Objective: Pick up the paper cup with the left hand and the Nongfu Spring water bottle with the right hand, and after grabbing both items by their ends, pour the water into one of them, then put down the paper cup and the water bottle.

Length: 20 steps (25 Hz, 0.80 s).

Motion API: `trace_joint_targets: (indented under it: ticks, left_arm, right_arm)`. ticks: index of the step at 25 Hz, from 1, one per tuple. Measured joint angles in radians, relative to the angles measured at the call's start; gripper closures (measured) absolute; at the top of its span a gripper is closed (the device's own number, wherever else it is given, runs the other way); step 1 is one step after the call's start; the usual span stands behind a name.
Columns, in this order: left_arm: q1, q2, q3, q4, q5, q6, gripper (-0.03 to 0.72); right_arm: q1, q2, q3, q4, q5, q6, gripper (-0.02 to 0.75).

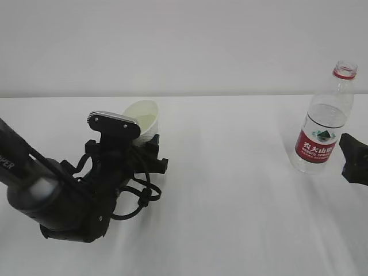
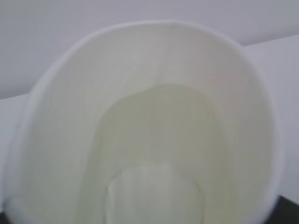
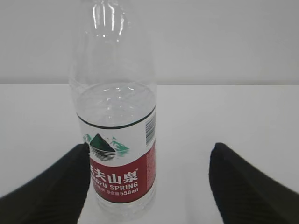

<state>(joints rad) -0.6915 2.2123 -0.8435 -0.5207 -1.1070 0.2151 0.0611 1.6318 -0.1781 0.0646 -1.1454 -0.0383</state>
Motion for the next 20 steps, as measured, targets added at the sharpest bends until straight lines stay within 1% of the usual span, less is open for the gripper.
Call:
trace_joint_targets:
  ticks: [3, 11, 20]
  left_arm:
    - [0.008, 0.000, 0.004, -0.002, 0.000, 0.000, 0.209]
    - [0.080, -0.006, 0.023, -0.002, -0.002, 0.000, 0.209]
    - [0.142, -0.016, 0.027, -0.002, -0.002, 0.000, 0.209]
  right_arm:
    - [0.000, 0.000, 0.000, 0.000, 0.000, 0.000, 0.143]
    - [0.000, 0.000, 0.000, 0.002, 0.000, 0.000, 0.143]
    - [0.000, 0.029, 0.000, 0.009, 0.000, 0.000, 0.144]
